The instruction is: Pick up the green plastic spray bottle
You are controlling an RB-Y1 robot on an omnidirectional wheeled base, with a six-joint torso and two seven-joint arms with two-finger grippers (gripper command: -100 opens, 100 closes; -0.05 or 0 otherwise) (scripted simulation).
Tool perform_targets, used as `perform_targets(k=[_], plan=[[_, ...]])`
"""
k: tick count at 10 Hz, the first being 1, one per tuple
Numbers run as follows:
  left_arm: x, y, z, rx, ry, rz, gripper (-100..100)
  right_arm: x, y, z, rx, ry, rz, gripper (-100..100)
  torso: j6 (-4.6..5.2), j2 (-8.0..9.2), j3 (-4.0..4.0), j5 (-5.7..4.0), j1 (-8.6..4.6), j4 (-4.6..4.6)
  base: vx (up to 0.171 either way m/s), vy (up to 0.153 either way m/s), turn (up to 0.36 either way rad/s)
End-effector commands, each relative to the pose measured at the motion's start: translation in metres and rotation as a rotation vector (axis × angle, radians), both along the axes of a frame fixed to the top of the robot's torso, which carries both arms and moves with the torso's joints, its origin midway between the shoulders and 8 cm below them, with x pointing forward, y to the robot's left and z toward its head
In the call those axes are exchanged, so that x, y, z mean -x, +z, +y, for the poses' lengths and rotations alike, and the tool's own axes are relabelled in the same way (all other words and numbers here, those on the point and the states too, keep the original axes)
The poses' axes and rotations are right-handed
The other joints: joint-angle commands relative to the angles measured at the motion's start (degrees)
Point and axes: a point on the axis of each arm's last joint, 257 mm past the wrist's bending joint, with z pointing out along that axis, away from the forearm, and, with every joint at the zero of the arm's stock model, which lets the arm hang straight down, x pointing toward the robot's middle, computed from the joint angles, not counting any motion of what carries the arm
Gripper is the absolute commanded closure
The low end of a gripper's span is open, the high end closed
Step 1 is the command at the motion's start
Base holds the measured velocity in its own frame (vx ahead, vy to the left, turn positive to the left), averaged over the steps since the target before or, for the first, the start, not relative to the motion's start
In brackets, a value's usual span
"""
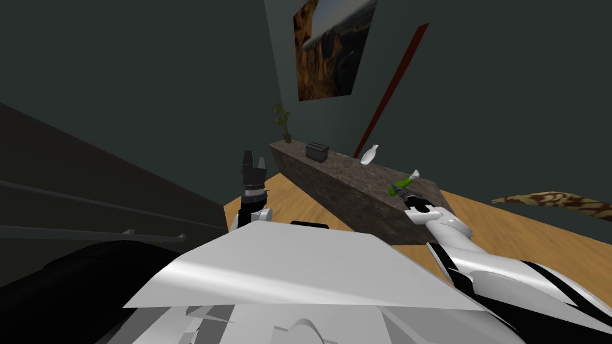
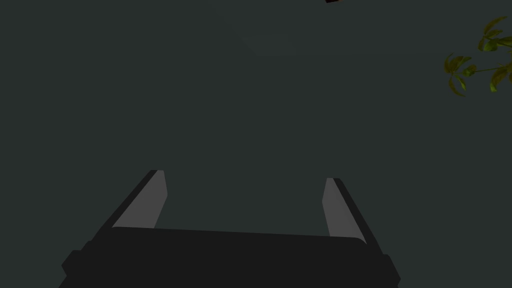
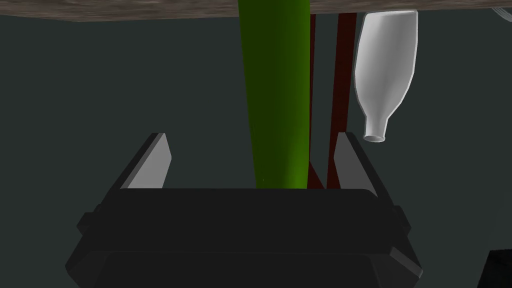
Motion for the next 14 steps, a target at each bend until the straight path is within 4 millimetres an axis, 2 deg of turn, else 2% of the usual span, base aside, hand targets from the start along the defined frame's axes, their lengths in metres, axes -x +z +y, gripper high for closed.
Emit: perform_targets(k=[1,2,3,5,6,7,8,12,13,14], plan=[[0.0,0.0,0.0,0.0,0.0,0.0,0,-0.006,0.005,-0.006,-0.012,-0.028,-0.005,-100,0.0,0.0,0.0,0.0,0.0,0.0,-0.012,0.005,0.008],[0.0,0.0,0.0,0.0,0.0,0.0,0,-0.005,0.004,-0.009,-0.016,-0.039,-0.002,-100,0.0,-0.13,-0.08,-0.01,-0.07,-0.03,0.009,-0.003,0.003],[0.0,0.0,0.0,0.0,0.0,0.0,0,-0.015,0.031,-0.018,0.04,-0.012,-0.006,-100,0.01,-0.23,-0.13,-0.03,-0.12,-0.05,-0.07,0.051,-0.051],[0.0,0.0,0.0,0.0,0.0,0.0,0,-0.024,0.041,-0.024,0.021,-0.045,-0.025,-100,0.02,0.07,0.04,0.01,0.07,0.01,-0.075,0.037,-0.02],[0.0,0.0,0.0,0.0,0.0,0.0,0,-0.019,0.036,-0.03,0.009,-0.071,-0.014,-100,0.0,0.01,0.0,0.0,0.0,0.0,-0.019,0.003,0.014],[0.0,0.0,0.0,0.0,0.0,0.0,0,-0.02,0.037,-0.027,0.016,-0.056,-0.017,-100,0.04,-0.1,-0.06,-0.01,-0.08,-0.02,0.0,0.0,0.0],[0.0,0.0,0.0,0.0,0.0,0.0,0,-0.02,0.037,-0.028,0.015,-0.058,-0.017,100,0.05,-0.16,-0.09,-0.02,-0.12,-0.04,-0.001,0.002,0.016],[0.0,0.0,0.0,0.0,0.0,0.0,0,-0.019,0.036,-0.028,0.017,-0.059,-0.015,100,0.01,-0.18,-0.1,-0.05,-0.15,-0.03,0.0,-0.001,-0.005],[0.0,0.0,0.0,0.0,0.0,0.0,0,-0.019,0.036,-0.028,0.016,-0.059,-0.015,0,0.01,-0.19,-0.1,-0.04,-0.13,-0.03,0.0,0.0,0.0],[0.0,0.0,0.0,0.0,0.0,0.0,0,-0.01,0.006,-0.017,-0.042,-0.083,-0.007,100,0.0,-0.19,-0.1,-0.03,-0.12,-0.02,0.1,-0.046,0.026]])
